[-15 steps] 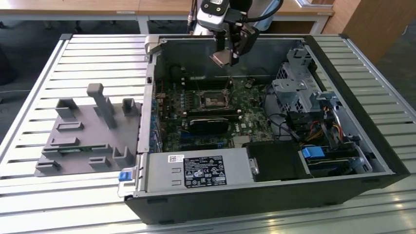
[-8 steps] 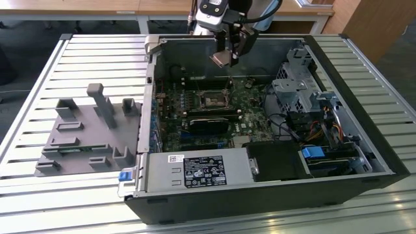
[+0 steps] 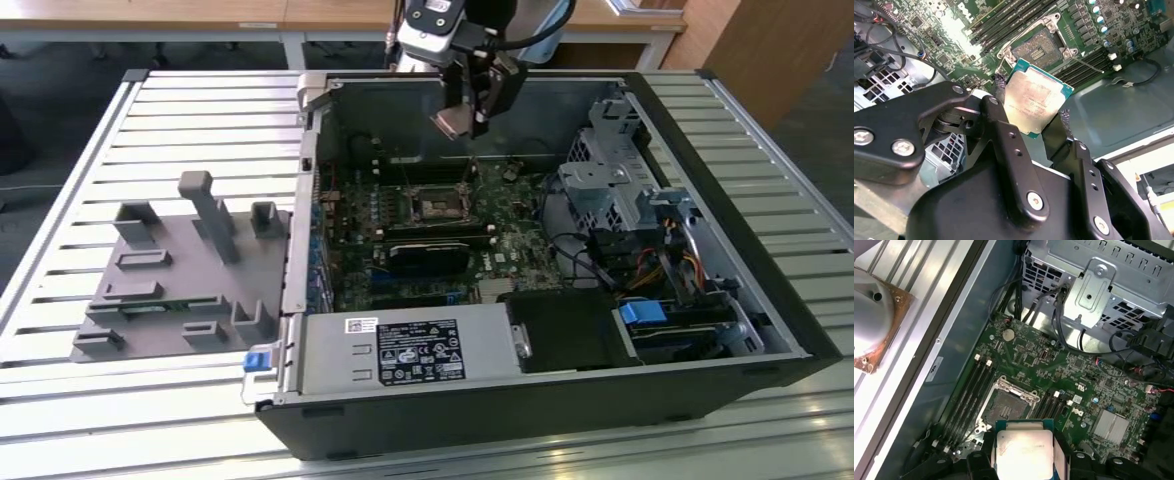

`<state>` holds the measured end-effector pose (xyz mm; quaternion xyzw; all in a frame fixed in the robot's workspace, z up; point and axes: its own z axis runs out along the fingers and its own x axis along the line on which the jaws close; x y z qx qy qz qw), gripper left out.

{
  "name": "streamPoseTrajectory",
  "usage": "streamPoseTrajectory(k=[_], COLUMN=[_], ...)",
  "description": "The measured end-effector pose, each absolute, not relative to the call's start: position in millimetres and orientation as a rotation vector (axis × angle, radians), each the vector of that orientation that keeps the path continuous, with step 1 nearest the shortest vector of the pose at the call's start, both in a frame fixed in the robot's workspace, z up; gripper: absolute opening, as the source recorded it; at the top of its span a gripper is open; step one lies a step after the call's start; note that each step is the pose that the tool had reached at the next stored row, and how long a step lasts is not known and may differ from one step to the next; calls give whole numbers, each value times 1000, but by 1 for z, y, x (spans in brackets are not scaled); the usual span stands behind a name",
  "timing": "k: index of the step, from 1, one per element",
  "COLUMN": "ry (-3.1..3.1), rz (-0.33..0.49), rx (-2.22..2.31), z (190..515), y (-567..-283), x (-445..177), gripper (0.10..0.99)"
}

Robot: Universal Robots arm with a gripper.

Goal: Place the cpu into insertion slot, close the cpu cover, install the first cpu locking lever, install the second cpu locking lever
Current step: 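Place the cpu into insertion slot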

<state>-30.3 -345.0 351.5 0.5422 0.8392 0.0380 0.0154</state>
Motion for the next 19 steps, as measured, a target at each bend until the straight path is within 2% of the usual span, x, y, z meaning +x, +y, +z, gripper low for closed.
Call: streamPoseTrajectory(k=[19], ry=[2411], rz=[82], rx=[1944], z=[335], y=[-344], x=[-33], gripper=[541])
